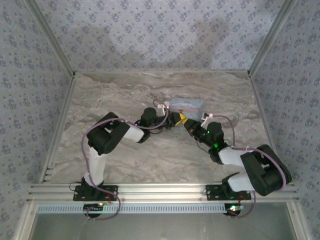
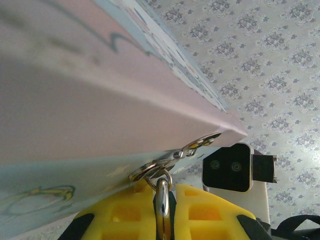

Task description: Unlock a padlock with a key

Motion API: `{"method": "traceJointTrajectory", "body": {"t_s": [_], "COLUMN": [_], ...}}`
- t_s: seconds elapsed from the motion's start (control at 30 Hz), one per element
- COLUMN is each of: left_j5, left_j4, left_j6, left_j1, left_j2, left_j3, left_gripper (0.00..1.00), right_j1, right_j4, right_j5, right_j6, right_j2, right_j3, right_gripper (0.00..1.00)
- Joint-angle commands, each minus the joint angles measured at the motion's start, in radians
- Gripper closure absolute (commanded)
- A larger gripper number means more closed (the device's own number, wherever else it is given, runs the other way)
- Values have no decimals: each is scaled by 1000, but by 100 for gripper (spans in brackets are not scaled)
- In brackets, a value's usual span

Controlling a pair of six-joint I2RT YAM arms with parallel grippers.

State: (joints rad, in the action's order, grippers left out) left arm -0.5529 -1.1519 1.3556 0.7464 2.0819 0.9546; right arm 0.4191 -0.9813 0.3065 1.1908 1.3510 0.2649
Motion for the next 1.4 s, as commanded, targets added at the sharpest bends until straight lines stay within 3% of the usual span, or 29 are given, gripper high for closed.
{"method": "traceJointTrajectory", "body": {"t_s": [0.0,0.07,0.3,0.53,0.8,1.13,1.23,1.37], "left_j5": [-53,-50,-50,-51,-54,-54,-53,-50], "left_j4": [-78,-78,-74,-75,-82,-90,-101,-109], "left_j6": [19,19,18,19,24,33,40,42], "left_j1": [17,10,-8,-9,1,8,10,10], "left_j2": [-13,-12,-16,-21,-23,-15,-8,-5], "left_j3": [39,41,53,55,50,48,49,42], "left_gripper": [100,100,100,100,100,100,100,100], "right_j1": [-8,-8,-15,-35,-39,-40,-39,-37], "right_j4": [11,40,166,222,152,94,73,61], "right_j5": [-1,0,-2,-12,-2,10,19,9], "right_j6": [3,0,-22,-26,-25,-16,-11,-1], "right_j2": [-13,-45,-164,-219,-144,-69,-48,-43], "right_j3": [4,-17,-65,-82,-48,-4,6,-1], "right_gripper": [84,77,69,73,77,91,91,84]}}
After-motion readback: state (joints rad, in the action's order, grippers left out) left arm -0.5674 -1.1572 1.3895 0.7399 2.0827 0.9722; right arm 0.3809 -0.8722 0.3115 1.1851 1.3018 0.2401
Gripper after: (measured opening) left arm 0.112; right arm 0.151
